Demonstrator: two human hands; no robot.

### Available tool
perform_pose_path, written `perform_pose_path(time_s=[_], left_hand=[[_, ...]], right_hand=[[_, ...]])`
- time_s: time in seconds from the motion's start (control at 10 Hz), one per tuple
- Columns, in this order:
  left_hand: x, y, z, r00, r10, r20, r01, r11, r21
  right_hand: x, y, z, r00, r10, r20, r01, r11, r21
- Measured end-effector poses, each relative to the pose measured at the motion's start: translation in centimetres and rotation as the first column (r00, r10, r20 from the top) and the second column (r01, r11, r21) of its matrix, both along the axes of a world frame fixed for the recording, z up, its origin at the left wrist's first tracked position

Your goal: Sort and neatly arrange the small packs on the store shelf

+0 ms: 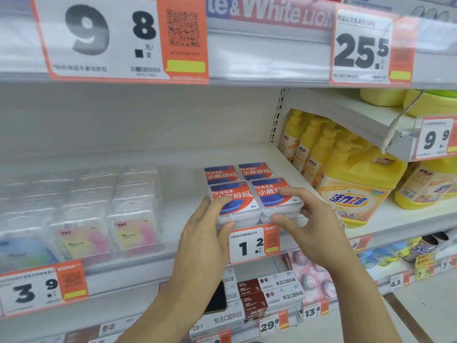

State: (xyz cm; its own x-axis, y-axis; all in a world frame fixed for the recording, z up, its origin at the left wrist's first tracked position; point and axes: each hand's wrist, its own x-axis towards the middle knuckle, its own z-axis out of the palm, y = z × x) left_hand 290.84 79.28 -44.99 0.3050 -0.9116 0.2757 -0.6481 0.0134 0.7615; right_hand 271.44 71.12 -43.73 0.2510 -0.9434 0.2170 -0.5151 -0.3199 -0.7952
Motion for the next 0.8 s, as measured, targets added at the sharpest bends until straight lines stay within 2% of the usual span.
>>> perform_pose_path(time_s=[0.5,0.6,0.7,0.8], left_hand=[[-0.2,-0.1,-0.5,0.996,0.022,-0.083,-0.022,1.000,0.003],[0.2,0.1,-0.2,0.997,-0.037,-0.063,0.034,0.999,-0.041],[0.2,0.5,0.4,0.991,-0.077,-0.114,0.072,0.996,-0.043],[-0.3,1.4,1.5,0.990,-0.075,-0.120,0.071,0.997,-0.040]], right_hand=[[0.2,0.4,0.3,1.000,0.024,-0.008,-0.024,1.000,0.011],[0.0,0.6,0.4,0.998,0.039,0.057,-0.041,0.999,0.033],[-0.2,1.2,0.9,0.992,0.006,0.125,-0.004,1.000,-0.020],[-0.4,1.9,1.9,0.975,-0.079,0.206,0.099,0.991,-0.087]])
